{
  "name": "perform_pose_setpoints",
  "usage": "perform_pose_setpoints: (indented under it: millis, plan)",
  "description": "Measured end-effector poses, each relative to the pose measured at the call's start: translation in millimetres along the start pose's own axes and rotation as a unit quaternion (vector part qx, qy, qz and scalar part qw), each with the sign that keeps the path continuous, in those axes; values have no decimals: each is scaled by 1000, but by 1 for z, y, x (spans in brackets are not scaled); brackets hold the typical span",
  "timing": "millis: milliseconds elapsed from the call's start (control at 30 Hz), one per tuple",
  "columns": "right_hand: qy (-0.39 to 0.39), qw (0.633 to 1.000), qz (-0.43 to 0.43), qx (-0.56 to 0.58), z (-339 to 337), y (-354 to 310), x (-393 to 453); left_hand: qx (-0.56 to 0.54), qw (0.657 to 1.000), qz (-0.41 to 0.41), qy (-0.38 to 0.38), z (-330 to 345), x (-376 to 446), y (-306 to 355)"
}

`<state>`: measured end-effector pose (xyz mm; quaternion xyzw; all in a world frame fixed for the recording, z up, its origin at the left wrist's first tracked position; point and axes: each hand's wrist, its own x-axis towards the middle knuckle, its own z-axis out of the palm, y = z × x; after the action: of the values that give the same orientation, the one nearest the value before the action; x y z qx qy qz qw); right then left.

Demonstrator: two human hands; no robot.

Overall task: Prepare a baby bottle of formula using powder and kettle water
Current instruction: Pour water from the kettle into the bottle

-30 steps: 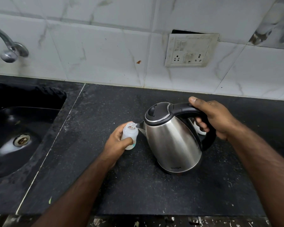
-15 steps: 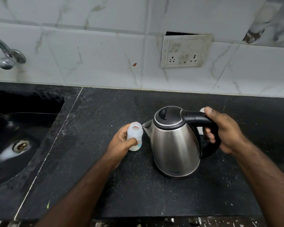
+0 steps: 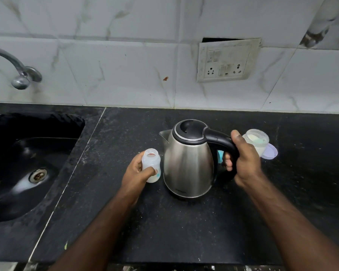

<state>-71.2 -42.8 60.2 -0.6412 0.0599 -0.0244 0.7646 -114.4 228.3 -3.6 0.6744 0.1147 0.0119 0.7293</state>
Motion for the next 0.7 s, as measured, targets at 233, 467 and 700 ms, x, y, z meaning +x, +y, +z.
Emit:
perform_pose_setpoints:
  millis: [233, 467, 700]
  plan:
    - [43, 999, -17, 3, 50, 13, 46, 13, 1000, 8, 15, -15, 2, -4]
    - [128, 990, -51, -26, 89, 29, 89, 18, 1000, -5, 11, -10, 14, -7]
    - [230, 965, -91, -87, 116, 35, 123, 33, 999, -15, -23, 9, 28, -4]
